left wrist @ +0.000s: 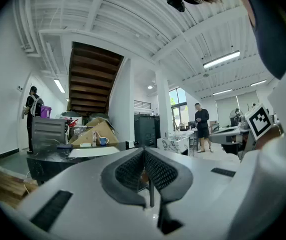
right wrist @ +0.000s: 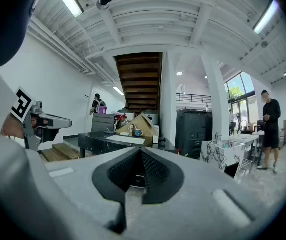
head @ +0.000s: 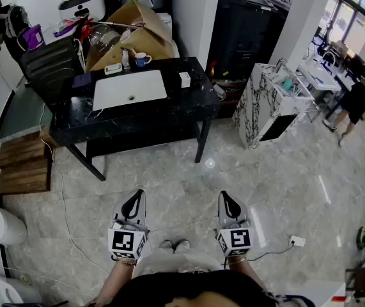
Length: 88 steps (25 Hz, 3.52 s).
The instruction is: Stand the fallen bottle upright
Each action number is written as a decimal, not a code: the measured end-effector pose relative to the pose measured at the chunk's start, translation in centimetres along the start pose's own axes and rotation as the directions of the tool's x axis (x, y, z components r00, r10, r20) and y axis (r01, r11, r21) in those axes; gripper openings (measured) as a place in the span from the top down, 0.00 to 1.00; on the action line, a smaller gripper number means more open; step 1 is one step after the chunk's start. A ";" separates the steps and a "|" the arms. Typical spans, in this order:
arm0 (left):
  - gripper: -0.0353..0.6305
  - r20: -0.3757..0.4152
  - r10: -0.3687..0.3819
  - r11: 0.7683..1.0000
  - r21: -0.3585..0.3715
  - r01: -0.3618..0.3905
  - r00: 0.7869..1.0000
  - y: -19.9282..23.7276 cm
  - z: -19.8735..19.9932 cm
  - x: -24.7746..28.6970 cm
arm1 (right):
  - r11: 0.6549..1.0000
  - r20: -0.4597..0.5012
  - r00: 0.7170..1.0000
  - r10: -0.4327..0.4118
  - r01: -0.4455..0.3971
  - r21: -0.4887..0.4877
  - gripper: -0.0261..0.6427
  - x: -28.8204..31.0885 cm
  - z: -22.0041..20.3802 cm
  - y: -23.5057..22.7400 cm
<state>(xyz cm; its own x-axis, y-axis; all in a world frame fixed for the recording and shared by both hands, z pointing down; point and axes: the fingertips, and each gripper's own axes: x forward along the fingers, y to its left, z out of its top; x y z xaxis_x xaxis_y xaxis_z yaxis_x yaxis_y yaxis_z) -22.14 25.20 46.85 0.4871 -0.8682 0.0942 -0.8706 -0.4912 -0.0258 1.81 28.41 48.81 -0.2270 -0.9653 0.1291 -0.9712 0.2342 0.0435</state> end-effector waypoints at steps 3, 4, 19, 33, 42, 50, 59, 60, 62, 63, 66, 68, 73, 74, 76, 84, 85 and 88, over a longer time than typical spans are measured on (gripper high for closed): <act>0.94 -0.009 -0.004 1.000 -0.009 0.004 1.000 0.1 -0.4 -0.1 | 1.000 0.010 1.000 -0.002 0.002 0.003 0.95 0.2 0.3 0.1; 0.94 -0.010 -0.004 1.000 -0.014 0.004 1.000 0.1 -0.5 -0.3 | 1.000 0.012 1.000 -0.002 0.002 0.003 0.95 0.2 0.4 0.1; 0.94 0.013 -0.018 1.000 -0.020 0.018 1.000 0.1 -0.2 -0.2 | 0.999 0.031 0.999 -0.017 0.016 0.031 0.95 -0.2 0.9 0.2; 0.36 0.062 -0.089 0.992 -0.084 0.095 0.994 -2.1 0.7 2.4 | 0.999 0.026 0.999 0.018 -0.019 0.029 0.95 1.3 0.9 -0.7; 0.32 0.028 -0.099 0.992 -0.072 0.100 0.995 -4.2 -0.1 4.2 | 0.999 0.037 0.999 0.039 -0.040 0.032 0.95 1.5 1.1 -2.7; 0.32 0.007 -0.088 0.993 -0.074 0.089 0.996 -5.7 -1.3 5.1 | 0.999 0.007 0.999 0.044 -0.044 0.026 0.95 0.4 -0.7 -4.3; 0.32 -0.019 -0.079 0.995 -0.056 0.078 0.997 -6.1 -1.5 5.5 | 0.998 -0.013 1.000 0.021 -0.020 0.060 0.95 0.3 -1.8 -5.7; 0.32 -0.026 -0.075 0.996 -0.057 0.074 0.997 -6.0 -1.8 5.6 | 0.998 -0.013 1.000 0.023 -0.022 0.061 0.95 0.4 -1.9 -5.7; 0.32 -0.035 -0.069 0.996 -0.062 0.067 0.997 -5.7 -2.2 6.0 | 0.998 -0.015 0.999 0.029 -0.028 0.064 0.95 0.9 -2.0 -5.8; 0.32 -0.037 -0.067 0.996 -0.064 0.065 0.997 -5.4 -2.2 6.3 | 0.997 -0.016 0.999 0.031 -0.029 0.065 0.95 1.2 -2.0 -5.9; 0.32 -0.025 -0.065 0.996 -0.067 0.063 0.998 -4.8 -1.7 7.8 | 0.997 -0.020 0.999 0.028 -0.027 0.068 0.95 2.3 -1.9 -6.4; 0.32 -0.007 -0.070 0.996 -0.054 0.070 0.997 -4.6 -1.2 8.9 | 0.998 -0.027 0.999 0.024 -0.022 0.066 0.95 3.2 -1.9 -7.0; 0.32 -0.010 -0.105 0.993 -0.046 0.104 0.994 -3.6 -1.3 13.6 | 0.997 -0.025 1.000 0.003 -0.001 0.072 0.95 7.5 -1.4 -8.8; 0.32 -0.011 -0.113 0.993 -0.046 0.113 0.993 -3.4 -1.2 14.7 | 0.998 -0.024 1.000 0.000 0.001 0.070 0.95 8.4 -1.2 -9.3; 0.32 -0.014 -0.118 0.993 -0.028 0.118 0.993 -2.9 -0.9 16.7 | 0.998 -0.021 1.000 -0.007 0.008 0.055 0.95 10.3 -0.9 -10.5; 0.32 0.016 -0.155 0.987 -0.030 0.156 0.988 2.1 1.5 27.0 | 0.997 -0.013 0.998 -0.057 0.058 0.058 0.95 20.0 1.3 -14.7; 0.32 0.019 -0.161 0.987 -0.023 0.162 0.987 2.7 1.9 28.3 | 0.996 -0.015 0.998 -0.062 0.063 0.059 0.95 21.3 1.4 -15.2; 0.32 0.020 -0.187 0.982 -0.009 0.187 0.982 4.4 2.7 32.2 | 0.994 -0.016 0.997 -0.076 0.077 0.073 0.95 25.4 2.0 -16.4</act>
<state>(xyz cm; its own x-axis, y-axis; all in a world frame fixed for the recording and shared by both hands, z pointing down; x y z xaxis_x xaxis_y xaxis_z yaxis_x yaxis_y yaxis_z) -10.09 -5.16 47.04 0.6427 -0.7622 0.0773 -0.7646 -0.6446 0.0010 11.81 -0.20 49.36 -0.1510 -0.9784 0.1414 -0.9885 0.1499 -0.0187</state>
